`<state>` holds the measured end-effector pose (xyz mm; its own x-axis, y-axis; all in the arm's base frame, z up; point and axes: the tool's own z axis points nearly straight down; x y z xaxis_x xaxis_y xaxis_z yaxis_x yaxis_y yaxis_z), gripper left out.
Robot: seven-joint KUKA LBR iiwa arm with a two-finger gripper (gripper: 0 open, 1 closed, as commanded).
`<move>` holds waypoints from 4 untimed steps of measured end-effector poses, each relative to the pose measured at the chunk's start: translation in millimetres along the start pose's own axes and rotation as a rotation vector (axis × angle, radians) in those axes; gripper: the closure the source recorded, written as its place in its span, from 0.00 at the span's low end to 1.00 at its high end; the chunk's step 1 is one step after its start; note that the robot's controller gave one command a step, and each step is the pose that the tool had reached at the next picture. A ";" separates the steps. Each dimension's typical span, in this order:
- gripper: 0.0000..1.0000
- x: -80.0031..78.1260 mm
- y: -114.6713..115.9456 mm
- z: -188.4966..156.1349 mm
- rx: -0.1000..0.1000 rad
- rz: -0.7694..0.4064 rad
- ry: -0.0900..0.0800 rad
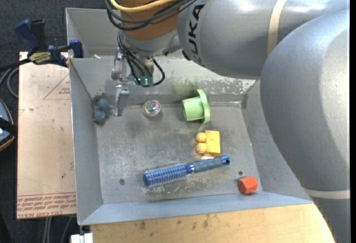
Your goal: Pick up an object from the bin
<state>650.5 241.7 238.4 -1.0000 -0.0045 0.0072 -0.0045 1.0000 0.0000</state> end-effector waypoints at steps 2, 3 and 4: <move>0.00 64.9 -35.0 129.5 -0.001 0.126 -0.004; 0.00 82.8 -143.4 152.9 0.003 0.002 -0.005; 0.00 124.6 -242.9 134.2 0.000 -0.143 -0.022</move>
Offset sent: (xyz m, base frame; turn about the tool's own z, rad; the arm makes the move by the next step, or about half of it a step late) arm -0.0349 -0.0443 -0.0962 0.0286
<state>526.1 -1.7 105.1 -0.9890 -0.1473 -0.0151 -0.1473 0.9891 -0.0002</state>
